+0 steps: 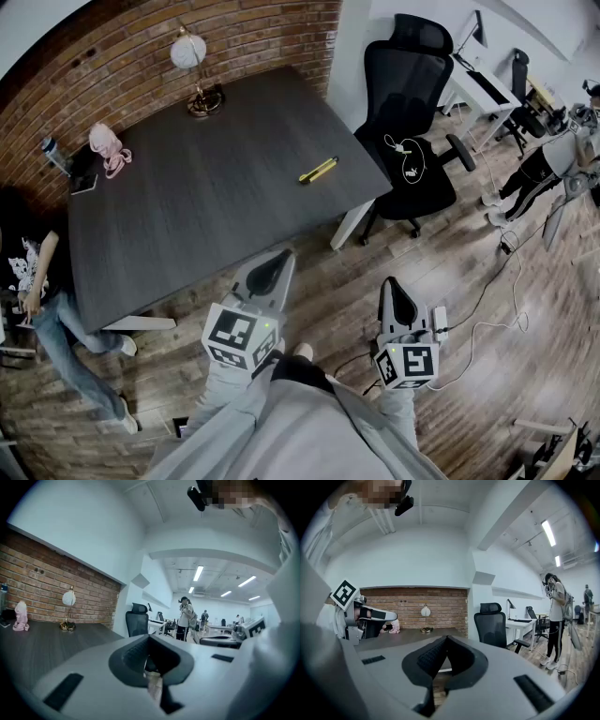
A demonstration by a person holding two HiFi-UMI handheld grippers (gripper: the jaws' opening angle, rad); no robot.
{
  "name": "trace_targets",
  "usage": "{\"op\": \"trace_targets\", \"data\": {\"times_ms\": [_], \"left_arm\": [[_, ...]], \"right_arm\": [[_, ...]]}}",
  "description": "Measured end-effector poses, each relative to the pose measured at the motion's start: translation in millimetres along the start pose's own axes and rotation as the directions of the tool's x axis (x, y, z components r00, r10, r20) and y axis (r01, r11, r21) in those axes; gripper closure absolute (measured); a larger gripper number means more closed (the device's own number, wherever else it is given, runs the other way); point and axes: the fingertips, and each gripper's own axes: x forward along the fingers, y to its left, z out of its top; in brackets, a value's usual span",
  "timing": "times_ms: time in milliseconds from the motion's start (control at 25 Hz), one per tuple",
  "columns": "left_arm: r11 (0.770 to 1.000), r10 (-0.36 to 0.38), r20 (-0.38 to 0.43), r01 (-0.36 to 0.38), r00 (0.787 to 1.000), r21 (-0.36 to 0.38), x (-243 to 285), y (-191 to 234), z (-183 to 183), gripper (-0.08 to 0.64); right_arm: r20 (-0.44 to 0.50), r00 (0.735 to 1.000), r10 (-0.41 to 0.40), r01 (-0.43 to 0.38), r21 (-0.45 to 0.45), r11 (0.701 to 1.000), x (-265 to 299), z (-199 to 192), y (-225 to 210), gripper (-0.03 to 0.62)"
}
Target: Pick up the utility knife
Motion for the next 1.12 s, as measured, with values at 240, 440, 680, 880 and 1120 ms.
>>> {"op": "trace_targets", "data": {"times_ms": [240, 440, 680, 880, 1120], "left_arm": [[0.999, 0.044, 0.019, -0.044, 0.999, 0.009, 8.7, -0.9, 2.6, 0.540], [0.999, 0.043, 0.021, -0.043, 0.999, 0.009, 16.2, -7.0, 1.5, 0.541], [0.999, 0.041, 0.022, -0.041, 0.999, 0.018, 36.3, 12.5, 5.0, 0.540], [0.999, 0.037, 0.028, -0.037, 0.999, 0.004, 70.1, 47.7, 11.9, 0.540], [0.999, 0.026, 0.021, -0.027, 0.999, 0.021, 116.2, 103.6, 31.3, 0.540]], "right_arm": [[0.057, 0.998, 0.033, -0.034, 0.012, 0.999, 10.8, 9.0, -11.7, 0.575], [0.078, 0.996, 0.045, -0.046, 0.024, 0.999, 14.6, 12.3, -16.8, 0.574], [0.077, 0.996, 0.039, -0.042, 0.033, 0.999, 40.4, 10.8, -21.2, 0.574], [0.062, 0.998, 0.027, -0.029, 0.029, 0.999, 85.8, 13.9, -27.3, 0.574], [0.050, 0.999, 0.017, -0.018, 0.023, 1.000, 156.6, 27.6, -29.6, 0.574]]}}
